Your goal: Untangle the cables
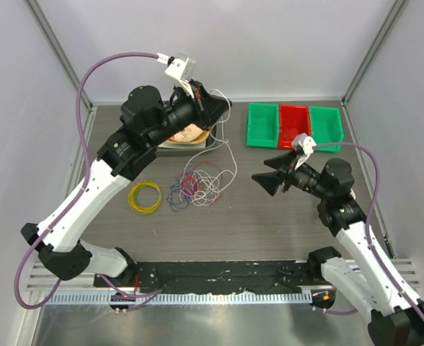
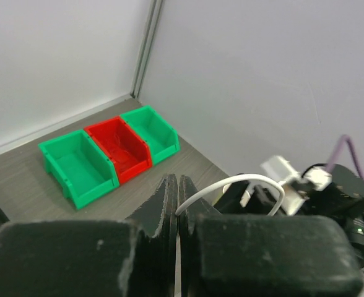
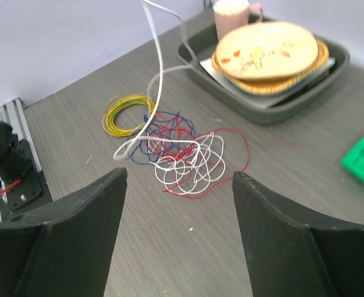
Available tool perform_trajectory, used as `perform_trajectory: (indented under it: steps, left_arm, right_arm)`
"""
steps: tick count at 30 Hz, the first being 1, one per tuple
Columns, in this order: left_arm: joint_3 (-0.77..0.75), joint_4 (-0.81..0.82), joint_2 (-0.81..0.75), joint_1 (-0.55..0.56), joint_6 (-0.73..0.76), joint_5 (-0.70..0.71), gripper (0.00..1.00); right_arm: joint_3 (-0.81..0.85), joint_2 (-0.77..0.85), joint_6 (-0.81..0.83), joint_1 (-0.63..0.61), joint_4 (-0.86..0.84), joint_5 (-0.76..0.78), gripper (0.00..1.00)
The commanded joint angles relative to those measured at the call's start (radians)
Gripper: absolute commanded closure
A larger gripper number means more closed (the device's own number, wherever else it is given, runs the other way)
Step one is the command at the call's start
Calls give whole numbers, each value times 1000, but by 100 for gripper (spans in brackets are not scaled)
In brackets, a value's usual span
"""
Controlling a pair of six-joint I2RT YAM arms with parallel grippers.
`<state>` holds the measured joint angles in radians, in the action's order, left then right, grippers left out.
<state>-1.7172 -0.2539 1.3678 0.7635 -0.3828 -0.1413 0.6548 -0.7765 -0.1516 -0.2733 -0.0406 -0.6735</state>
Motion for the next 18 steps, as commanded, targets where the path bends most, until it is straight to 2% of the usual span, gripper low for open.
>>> perform_trajectory:
  steps: [1, 3, 7, 12, 18]
  left_arm:
    - [24, -7, -52, -1, 24, 6, 100]
    - [39, -1, -64, -1, 24, 2, 100]
    - [97, 22, -95, -1, 25, -1, 100]
    - [110, 13, -111, -1, 28, -26, 100]
    - [103, -21, -131, 0, 47, -6, 100]
  right_arm:
    - [-32, 86, 86, -13, -198, -104, 21]
    - [-24, 80, 78, -26, -289, -129, 16]
    - [64, 4, 122, -90, -324, -138, 9]
    - [207, -197, 306, -216, -239, -46, 9]
    - [373, -449, 368, -224, -251, -211, 12]
